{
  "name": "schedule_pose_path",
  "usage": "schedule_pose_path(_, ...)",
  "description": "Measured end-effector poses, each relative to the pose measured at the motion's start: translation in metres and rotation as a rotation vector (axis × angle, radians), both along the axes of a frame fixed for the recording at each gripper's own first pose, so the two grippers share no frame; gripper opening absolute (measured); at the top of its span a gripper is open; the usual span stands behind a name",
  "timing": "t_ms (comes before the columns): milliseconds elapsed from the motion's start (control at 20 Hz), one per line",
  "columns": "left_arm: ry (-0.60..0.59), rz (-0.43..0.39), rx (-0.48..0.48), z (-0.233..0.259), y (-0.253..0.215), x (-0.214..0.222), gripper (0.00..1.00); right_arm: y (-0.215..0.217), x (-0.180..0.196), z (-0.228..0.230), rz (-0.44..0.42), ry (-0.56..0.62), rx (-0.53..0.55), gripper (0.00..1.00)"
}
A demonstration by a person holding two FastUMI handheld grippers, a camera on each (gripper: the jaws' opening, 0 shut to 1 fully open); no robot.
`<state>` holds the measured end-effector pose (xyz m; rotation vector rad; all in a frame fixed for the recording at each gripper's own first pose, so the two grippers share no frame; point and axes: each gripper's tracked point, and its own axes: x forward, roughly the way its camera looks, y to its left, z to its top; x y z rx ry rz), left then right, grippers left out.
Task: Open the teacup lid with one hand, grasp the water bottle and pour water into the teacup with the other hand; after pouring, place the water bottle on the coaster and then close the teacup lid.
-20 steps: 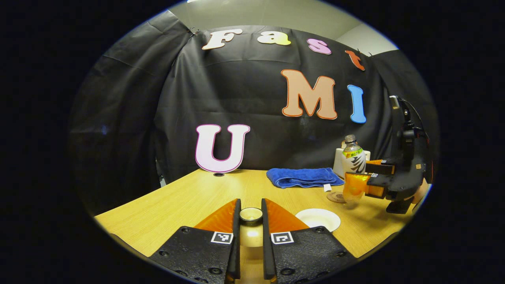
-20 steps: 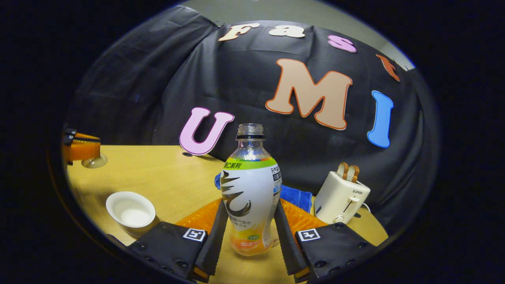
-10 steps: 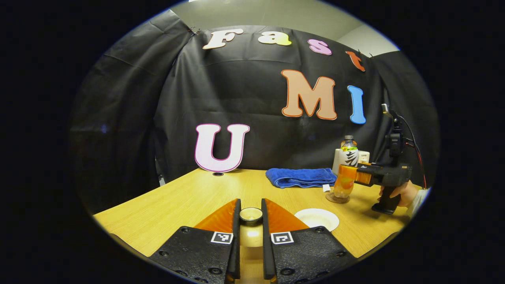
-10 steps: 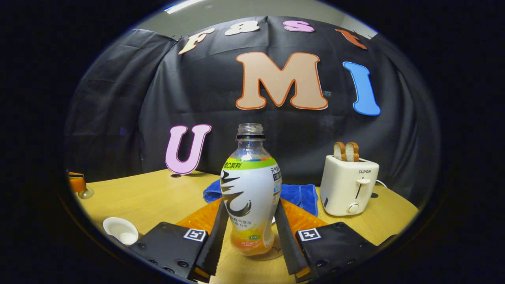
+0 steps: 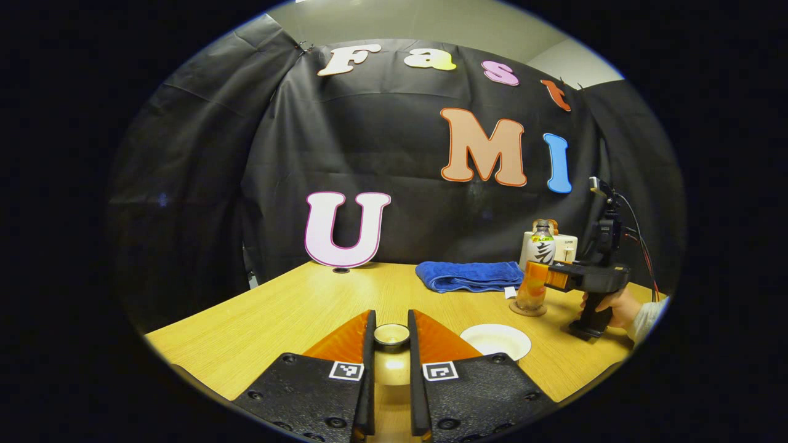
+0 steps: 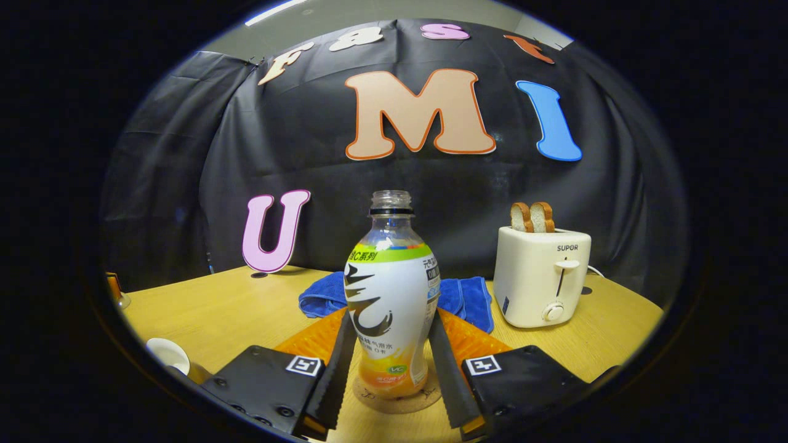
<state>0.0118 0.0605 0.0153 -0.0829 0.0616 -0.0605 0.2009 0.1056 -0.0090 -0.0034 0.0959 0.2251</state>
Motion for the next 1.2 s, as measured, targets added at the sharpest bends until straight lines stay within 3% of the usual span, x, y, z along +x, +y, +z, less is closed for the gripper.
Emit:
schedule_pose_path(550,0.002,-0.012,-0.010,0.000,-0.006,-0.002,0.20,0.005,-0.007,-0.004,0.010,0.007,-0.023,0.77)
schedule_pose_path(750,-0.001,-0.018,-0.011,0.002,-0.009,-0.003,0.20,0.001,-0.008,-0.006,0.000,0.008,-0.023,0.88)
schedule_pose_path(1200,-0.016,-0.067,-0.005,0.013,-0.029,0.004,0.20,-0.005,-0.026,0.003,-0.002,-0.006,-0.006,0.99)
